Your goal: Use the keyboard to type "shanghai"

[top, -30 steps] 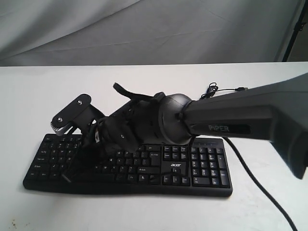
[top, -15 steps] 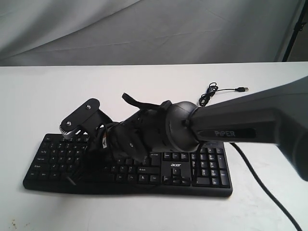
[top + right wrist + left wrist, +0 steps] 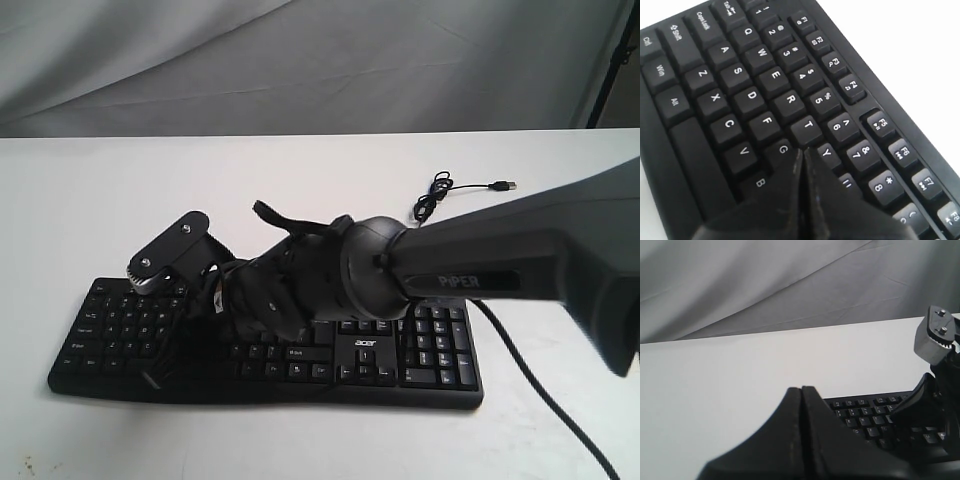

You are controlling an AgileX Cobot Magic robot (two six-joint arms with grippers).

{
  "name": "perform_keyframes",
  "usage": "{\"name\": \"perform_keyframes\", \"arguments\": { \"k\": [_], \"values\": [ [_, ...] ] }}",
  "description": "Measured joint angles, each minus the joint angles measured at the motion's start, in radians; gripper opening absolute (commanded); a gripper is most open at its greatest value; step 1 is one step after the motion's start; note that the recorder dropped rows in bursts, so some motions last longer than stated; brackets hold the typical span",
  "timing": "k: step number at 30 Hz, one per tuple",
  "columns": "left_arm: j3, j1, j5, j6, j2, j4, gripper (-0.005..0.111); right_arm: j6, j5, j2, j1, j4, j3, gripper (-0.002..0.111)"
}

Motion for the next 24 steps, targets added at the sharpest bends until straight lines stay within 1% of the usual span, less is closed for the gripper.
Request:
{"name": "perform_keyframes", "arguments": {
  "k": [16, 21, 24],
  "values": [
    [0.000, 0.000, 0.000, 0.000, 0.000, 0.000, 0.000, -0.002, 0.000, 0.016, 0.000, 0.008, -0.005, 0.000],
    [0.000, 0.000, 0.000, 0.000, 0.000, 0.000, 0.000, -0.002, 0.069, 0.008, 0.000, -0.003, -0.062, 0.000],
    [0.000, 0.000, 0.000, 0.000, 0.000, 0.000, 0.000, -0.002, 0.097, 0.010, 0.008, -0.011, -0.125, 0.000]
  ]
}}
